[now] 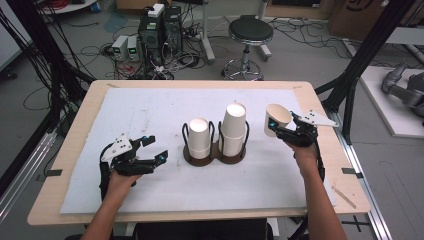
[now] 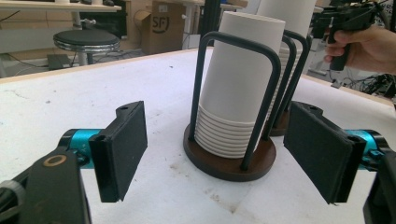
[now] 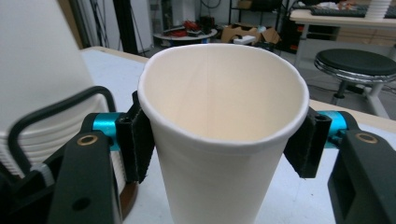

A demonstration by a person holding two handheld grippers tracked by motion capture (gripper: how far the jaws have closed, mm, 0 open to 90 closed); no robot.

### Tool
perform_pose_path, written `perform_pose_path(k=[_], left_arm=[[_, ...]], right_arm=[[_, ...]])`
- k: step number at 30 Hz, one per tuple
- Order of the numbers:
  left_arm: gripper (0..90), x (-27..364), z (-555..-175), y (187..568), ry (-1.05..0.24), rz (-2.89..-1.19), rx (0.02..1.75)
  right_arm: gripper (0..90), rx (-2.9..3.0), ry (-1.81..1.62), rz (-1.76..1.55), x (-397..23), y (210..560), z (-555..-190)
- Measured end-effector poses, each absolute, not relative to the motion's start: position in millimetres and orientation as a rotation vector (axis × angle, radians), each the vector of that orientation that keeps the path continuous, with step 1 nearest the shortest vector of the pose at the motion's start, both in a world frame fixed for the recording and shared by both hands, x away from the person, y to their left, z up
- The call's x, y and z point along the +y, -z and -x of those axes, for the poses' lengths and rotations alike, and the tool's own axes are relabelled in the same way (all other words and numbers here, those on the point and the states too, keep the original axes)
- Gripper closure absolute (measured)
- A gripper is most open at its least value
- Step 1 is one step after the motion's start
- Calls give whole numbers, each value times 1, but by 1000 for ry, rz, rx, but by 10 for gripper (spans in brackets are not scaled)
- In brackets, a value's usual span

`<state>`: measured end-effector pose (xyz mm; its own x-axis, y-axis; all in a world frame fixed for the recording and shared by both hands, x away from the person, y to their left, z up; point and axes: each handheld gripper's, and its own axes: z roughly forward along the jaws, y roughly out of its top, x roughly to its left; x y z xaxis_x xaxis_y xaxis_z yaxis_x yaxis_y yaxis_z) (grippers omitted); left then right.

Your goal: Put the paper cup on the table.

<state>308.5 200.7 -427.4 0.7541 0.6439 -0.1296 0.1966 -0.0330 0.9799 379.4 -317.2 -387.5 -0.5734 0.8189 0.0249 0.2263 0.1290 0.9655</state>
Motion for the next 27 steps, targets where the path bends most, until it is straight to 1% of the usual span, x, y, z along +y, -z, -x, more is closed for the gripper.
perform_pose_path(k=[17, 21, 27], left_arm=[[216, 201, -309, 428, -408, -1604, 694], [216, 202, -308, 428, -412, -1604, 697], [216, 201, -308, 428, -414, -1606, 699]], right_arm=[[359, 1943, -1279, -1215, -316, 421, -412], [359, 1942, -1279, -1250, -316, 428, -413], [347, 1964, -1283, -1244, -321, 428, -408]])
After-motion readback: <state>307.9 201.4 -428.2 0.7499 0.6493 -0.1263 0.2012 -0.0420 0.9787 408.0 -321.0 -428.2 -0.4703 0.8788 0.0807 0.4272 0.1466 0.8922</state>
